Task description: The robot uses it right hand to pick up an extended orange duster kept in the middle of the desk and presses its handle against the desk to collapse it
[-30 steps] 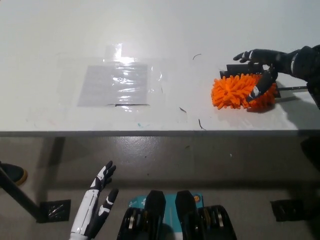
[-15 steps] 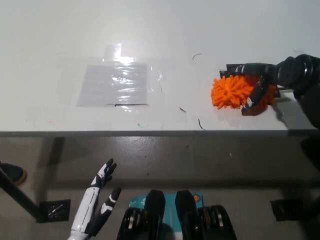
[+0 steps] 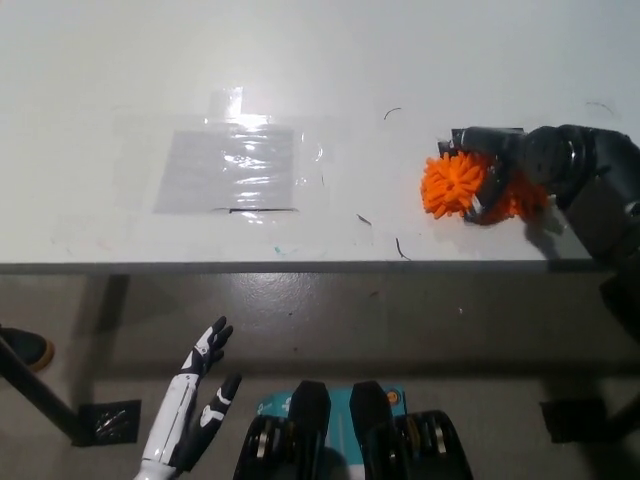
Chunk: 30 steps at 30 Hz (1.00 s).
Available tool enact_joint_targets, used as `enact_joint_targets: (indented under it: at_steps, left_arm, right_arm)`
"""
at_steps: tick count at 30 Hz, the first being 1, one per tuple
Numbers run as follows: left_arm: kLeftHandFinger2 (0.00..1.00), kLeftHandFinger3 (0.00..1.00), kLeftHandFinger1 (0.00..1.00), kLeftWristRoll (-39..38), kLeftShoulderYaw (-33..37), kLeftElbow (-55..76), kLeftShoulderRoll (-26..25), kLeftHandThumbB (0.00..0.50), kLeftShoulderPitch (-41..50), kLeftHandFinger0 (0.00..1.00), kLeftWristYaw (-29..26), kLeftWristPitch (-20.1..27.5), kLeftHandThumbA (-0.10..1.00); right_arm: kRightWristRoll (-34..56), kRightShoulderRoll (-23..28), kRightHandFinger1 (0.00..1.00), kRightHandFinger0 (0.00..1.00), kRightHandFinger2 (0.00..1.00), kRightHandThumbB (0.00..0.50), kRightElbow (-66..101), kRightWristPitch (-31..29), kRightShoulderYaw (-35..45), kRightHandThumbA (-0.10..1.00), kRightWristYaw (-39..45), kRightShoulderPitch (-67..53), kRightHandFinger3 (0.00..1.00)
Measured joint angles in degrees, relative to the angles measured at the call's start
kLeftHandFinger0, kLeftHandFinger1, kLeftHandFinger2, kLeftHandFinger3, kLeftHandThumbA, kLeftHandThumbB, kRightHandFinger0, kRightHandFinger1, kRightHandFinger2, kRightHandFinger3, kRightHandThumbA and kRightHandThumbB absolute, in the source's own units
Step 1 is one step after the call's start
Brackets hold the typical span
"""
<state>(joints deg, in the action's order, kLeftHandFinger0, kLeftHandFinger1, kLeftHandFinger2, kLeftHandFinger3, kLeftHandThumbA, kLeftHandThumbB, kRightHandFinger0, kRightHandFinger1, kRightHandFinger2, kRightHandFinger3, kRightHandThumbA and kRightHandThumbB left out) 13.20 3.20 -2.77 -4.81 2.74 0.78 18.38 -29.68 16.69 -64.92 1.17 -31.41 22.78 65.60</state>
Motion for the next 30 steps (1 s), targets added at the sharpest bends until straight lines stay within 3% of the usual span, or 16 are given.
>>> enact_joint_targets:
  at_steps: [1, 2, 5, 9, 10, 17, 24, 27, 30]
  left_arm:
    - [1.00, 1.00, 1.00, 0.0, 0.0, 0.0, 0.0, 0.037, 0.0, 1.00, 0.0, 0.0, 0.89]
    - [1.00, 1.00, 1.00, 0.0, 0.0, 0.0, 0.0, 0.037, 0.0, 1.00, 0.0, 0.0, 0.89]
    - [1.00, 1.00, 1.00, 0.0, 0.0, 0.0, 0.0, 0.021, 0.0, 1.00, 0.0, 0.0, 0.87]
    - [1.00, 1.00, 1.00, -0.1, -0.1, 0.0, -0.2, 0.017, -0.2, 1.00, 0.0, 0.0, 0.87]
    - [1.00, 1.00, 1.00, -0.1, -0.1, 0.0, -0.3, 0.016, -0.2, 1.00, 0.0, 0.0, 0.92]
    - [1.00, 1.00, 1.00, -0.3, -0.4, 0.0, -0.7, 0.000, -0.9, 1.00, 0.0, 0.0, 0.98]
    - [1.00, 1.00, 1.00, -1.3, -0.5, 0.0, -0.7, 0.020, -1.1, 1.00, 0.0, 0.0, 0.98]
    - [1.00, 1.00, 1.00, -1.6, -0.5, 0.0, -0.7, 0.000, -1.1, 1.00, 0.0, 0.0, 0.98]
    - [1.00, 1.00, 1.00, -2.0, -0.5, 0.0, -0.7, 0.000, -1.1, 1.00, 0.0, 0.0, 0.98]
  right_arm:
    - [-0.1, -0.1, 0.48, 0.03, 0.80, 0.173, -0.2, -0.1, 0.0, -0.10, -0.7, 0.0, 0.74]
    - [-0.3, -0.5, 0.51, 0.04, 0.80, 0.171, -0.9, -0.5, 0.0, -0.10, -2.6, 0.0, 0.84]
    - [-0.8, -1.3, 0.60, 0.12, 0.89, 0.181, -2.3, -1.3, 0.0, -0.10, -6.3, -0.1, 0.92]
    - [-1.2, -1.9, 0.60, 0.11, 0.89, 0.172, -4.3, -3.0, 0.0, -0.10, -10.7, -0.2, 0.92]
    - [-1.3, -2.1, 0.64, 0.16, 0.93, 0.166, -4.8, -3.3, 0.0, -0.10, -11.6, -0.2, 0.96]
    - [-2.1, -2.2, 0.67, 0.19, 0.98, 0.158, -8.0, -7.2, 0.0, -0.10, -17.1, -0.2, 1.00]
    - [-2.1, -1.7, 0.69, 0.21, 0.99, 0.135, -9.0, -10.8, 0.6, -0.10, -20.6, -0.2, 1.00]
    - [-2.0, -0.9, 0.65, 0.18, 0.95, 0.142, -8.4, -11.9, 1.8, -0.10, -21.0, -0.2, 1.00]
    - [-2.0, 0.2, 0.65, 0.20, 0.92, 0.137, -7.2, -13.0, 2.8, -0.10, -21.4, -0.2, 1.00]
